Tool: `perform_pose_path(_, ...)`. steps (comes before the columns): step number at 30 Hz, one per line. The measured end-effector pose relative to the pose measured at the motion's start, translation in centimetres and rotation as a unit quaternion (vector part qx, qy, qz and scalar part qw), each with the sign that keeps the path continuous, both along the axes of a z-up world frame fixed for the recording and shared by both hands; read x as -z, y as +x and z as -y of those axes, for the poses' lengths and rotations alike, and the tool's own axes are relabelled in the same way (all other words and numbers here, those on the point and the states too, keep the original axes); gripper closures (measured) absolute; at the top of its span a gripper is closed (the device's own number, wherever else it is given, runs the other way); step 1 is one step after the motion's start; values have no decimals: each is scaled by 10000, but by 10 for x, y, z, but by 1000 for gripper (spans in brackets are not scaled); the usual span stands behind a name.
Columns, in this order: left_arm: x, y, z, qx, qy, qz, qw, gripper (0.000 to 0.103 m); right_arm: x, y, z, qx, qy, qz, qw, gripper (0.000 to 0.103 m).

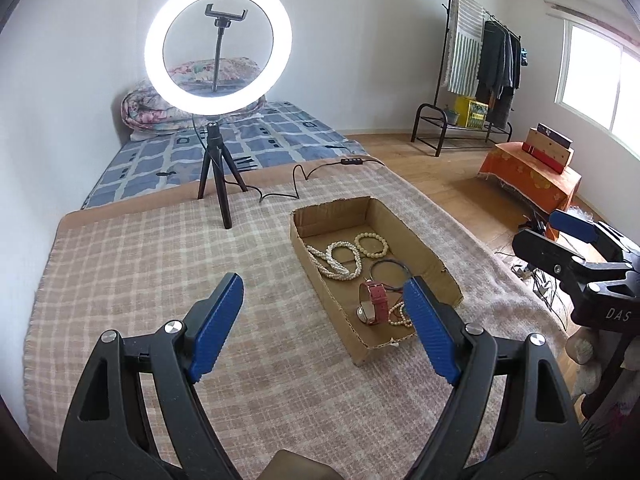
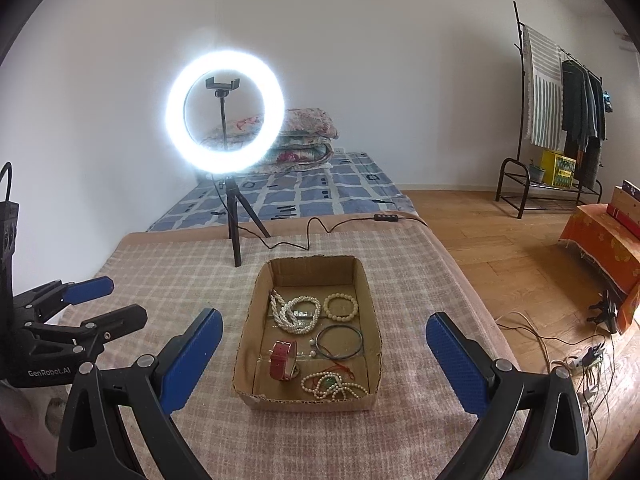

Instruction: Organize jewelry

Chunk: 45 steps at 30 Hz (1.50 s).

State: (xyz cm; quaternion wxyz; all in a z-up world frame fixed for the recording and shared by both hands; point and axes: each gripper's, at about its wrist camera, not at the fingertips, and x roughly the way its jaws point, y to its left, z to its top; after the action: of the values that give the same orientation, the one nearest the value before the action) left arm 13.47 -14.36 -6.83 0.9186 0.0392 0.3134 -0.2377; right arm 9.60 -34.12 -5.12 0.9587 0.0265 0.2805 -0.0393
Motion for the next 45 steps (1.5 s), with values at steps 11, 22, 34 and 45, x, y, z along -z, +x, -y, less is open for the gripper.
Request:
perform_pose_path(11, -5, -7, -2, -121, 53, 234, 9996, 1, -2, -9, -5, 58, -147, 118, 9998, 0)
perform_pose_path(22, -5, -6, -5, -353, 152, 263, 9989, 0, 0, -7, -7, 73, -140, 77, 9998, 0)
perform_pose_path(34, -5, -9, -3, -364, 262, 331, 9984, 0, 3, 0, -10, 14, -197, 21, 9998, 0)
perform_pose_path(45, -5, -10, -2, -329, 257, 338, 9986, 0, 7, 2, -11, -4, -227, 3, 9997, 0)
